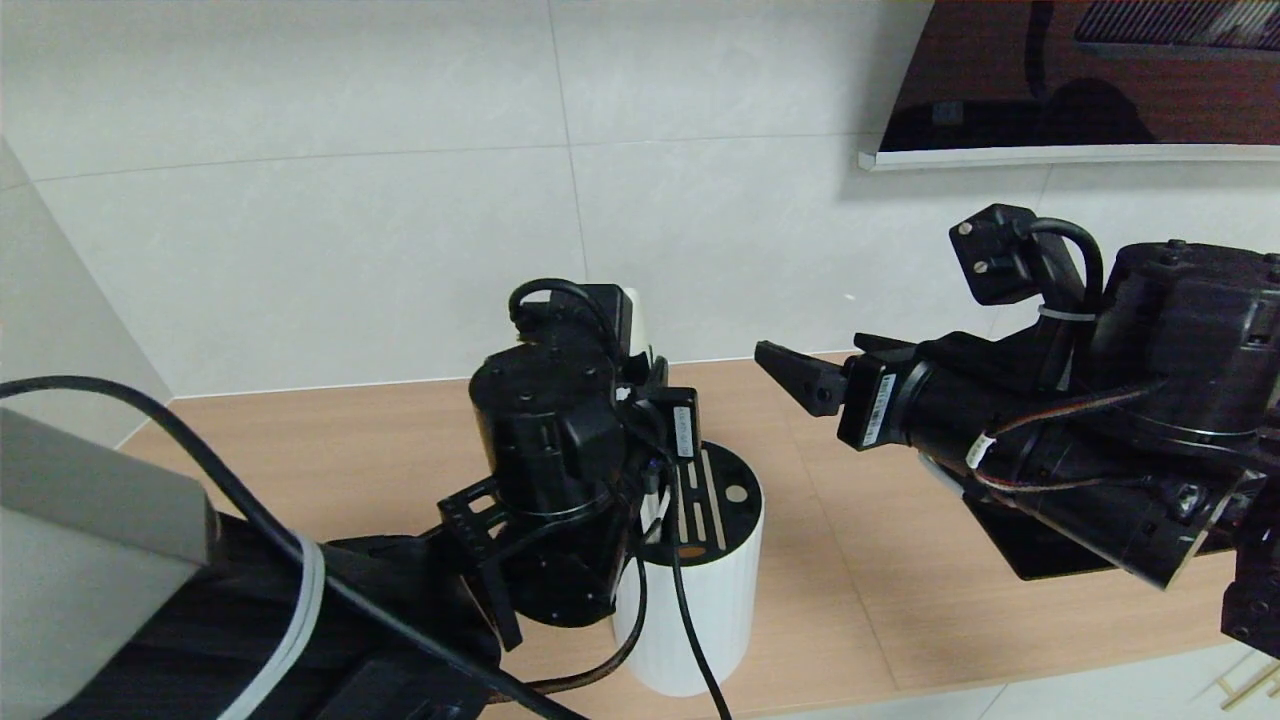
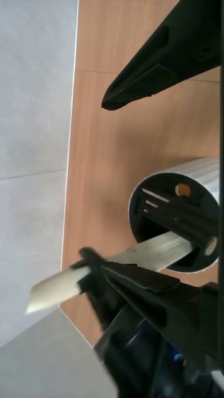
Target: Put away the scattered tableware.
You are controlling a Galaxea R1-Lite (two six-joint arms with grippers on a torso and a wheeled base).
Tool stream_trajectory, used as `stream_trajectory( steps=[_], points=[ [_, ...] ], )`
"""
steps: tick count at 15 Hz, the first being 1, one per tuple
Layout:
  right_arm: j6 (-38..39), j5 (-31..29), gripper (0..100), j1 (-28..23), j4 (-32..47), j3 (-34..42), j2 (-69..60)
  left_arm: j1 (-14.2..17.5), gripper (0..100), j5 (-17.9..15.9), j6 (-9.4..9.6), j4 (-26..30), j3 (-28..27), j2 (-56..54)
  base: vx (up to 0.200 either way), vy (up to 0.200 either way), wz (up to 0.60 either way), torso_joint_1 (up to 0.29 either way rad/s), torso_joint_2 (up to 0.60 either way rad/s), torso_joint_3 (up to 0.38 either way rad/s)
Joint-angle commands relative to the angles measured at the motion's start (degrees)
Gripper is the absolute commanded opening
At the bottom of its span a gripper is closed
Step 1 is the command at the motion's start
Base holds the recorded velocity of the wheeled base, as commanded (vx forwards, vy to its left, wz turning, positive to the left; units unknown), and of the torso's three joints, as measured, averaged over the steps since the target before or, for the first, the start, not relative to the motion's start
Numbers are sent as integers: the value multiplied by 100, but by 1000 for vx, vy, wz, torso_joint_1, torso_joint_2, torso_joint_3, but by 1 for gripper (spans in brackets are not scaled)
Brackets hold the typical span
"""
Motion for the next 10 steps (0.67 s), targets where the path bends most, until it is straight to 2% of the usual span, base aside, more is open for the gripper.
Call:
stream_trajectory(
  steps=[1,3,10],
  points=[
    [-1,1,100,8,-2,9,19,1,0,5,-21,-16,9,251,0,0,0,0,0,0],
    [-1,1,100,-1,-2,0,19,1,0,5,-83,-7,9,383,0,0,0,0,0,0],
    [-1,1,100,-1,-2,0,46,1,0,5,-91,2,62,488,0,0,0,0,0,0]
  ],
)
